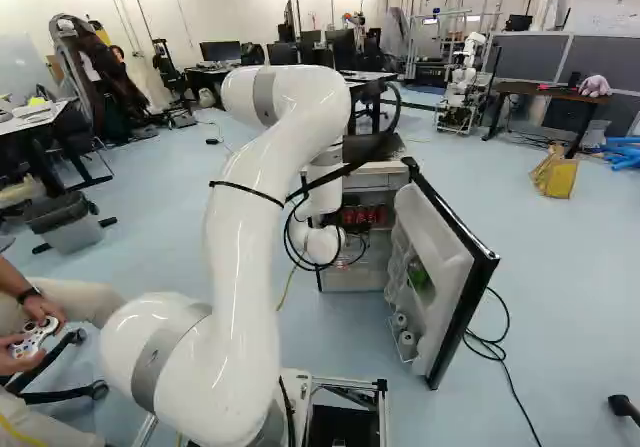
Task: Grab a drink from the fridge
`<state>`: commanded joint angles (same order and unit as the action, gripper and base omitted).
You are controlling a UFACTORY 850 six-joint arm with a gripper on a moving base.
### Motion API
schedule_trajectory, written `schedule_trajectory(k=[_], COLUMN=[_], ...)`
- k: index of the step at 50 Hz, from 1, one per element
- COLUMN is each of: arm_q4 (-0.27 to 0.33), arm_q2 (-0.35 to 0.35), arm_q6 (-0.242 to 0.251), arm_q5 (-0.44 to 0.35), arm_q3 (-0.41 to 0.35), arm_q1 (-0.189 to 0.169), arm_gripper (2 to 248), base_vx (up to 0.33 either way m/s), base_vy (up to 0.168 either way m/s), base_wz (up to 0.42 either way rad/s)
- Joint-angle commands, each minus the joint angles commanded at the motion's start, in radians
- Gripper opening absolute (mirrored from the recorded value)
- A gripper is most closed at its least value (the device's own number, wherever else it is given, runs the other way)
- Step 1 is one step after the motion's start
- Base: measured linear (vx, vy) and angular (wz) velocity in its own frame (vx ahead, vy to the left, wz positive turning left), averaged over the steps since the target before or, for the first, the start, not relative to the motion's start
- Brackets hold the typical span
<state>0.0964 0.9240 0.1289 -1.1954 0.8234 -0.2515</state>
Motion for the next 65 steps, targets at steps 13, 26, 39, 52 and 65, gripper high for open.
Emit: schedule_trajectory(k=[13, 26, 39, 52, 65], arm_q4=[0.000, 0.000, 0.000, 0.000, 0.000], arm_q2=[0.043, 0.080, 0.087, 0.102, 0.124], arm_q6=[-0.068, -0.142, -0.147, -0.147, -0.147], arm_q5=[0.000, 0.000, 0.000, 0.000, 0.000], arm_q3=[0.026, 0.049, 0.055, 0.084, 0.125], arm_q1=[0.000, 0.000, 0.000, 0.006, 0.012], arm_gripper=[247, 247, 247, 247, 247], base_vx=[0.000, 0.000, 0.000, 0.000, 0.000], base_vy=[0.000, 0.000, 0.000, 0.000, 0.000], base_wz=[0.000, 0.000, 0.000, 0.000, 0.000])
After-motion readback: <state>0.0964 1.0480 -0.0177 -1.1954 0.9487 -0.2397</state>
